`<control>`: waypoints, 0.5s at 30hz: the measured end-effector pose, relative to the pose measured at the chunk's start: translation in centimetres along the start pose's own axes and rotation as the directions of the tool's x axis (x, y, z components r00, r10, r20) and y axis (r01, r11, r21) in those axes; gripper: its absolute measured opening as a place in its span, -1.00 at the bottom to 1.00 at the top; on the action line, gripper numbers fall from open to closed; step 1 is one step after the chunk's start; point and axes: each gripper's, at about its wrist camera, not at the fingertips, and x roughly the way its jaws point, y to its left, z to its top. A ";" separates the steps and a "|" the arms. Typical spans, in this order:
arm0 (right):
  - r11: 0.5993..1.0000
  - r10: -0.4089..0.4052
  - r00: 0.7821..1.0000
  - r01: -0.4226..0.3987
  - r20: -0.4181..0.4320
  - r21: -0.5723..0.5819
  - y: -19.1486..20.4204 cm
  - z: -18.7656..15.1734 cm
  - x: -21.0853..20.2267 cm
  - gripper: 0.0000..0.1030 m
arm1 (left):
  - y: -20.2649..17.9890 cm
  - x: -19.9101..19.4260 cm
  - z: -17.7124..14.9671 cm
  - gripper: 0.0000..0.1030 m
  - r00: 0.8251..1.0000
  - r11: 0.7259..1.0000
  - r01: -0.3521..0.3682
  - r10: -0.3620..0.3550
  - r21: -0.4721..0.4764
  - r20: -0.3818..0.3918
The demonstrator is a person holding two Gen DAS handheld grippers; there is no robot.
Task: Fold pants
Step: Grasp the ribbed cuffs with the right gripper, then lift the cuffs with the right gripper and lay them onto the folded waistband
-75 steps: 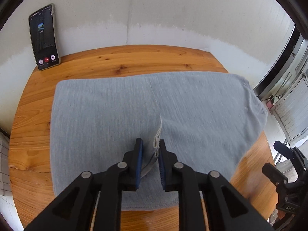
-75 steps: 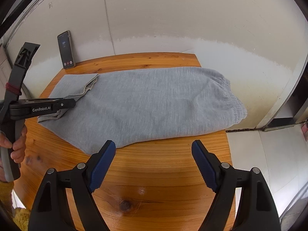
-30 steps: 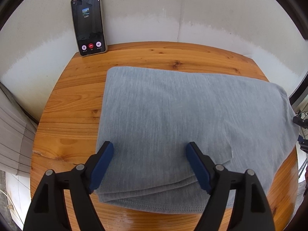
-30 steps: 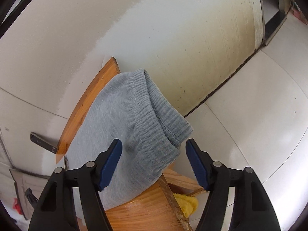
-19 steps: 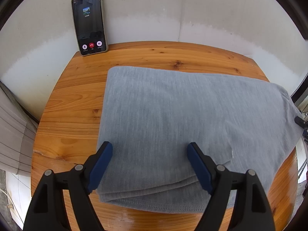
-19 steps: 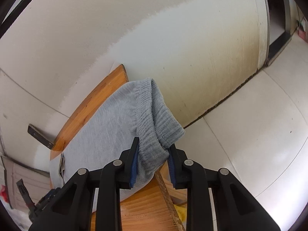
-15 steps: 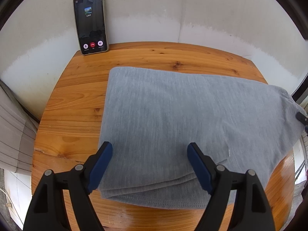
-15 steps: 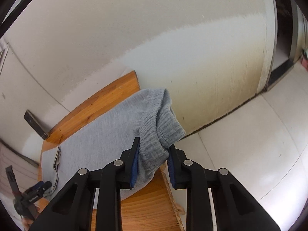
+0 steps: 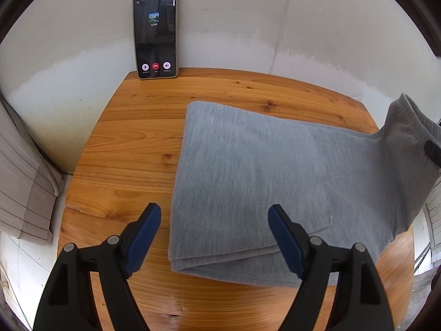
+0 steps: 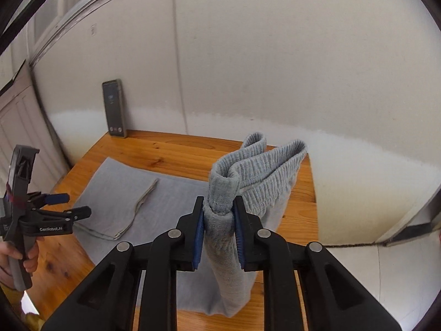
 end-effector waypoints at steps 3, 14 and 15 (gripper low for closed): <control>0.998 0.034 0.999 -0.036 -0.040 -0.052 3.0 -0.1 1.6 -0.61 | 0.6 0.1 -0.1 0.62 1.000 1.000 0.003 -0.003 -0.007 -0.004; 0.985 0.118 0.959 -0.146 -0.259 -0.091 8.2 -4.0 7.9 -0.43 | 1.8 0.6 -0.2 0.62 0.999 0.999 0.028 -0.028 -0.027 -0.017; 0.984 0.128 0.957 -0.155 -0.260 -0.083 8.2 -4.1 7.8 -0.39 | 2.0 0.6 -0.2 0.62 0.999 0.999 0.029 -0.030 -0.028 -0.019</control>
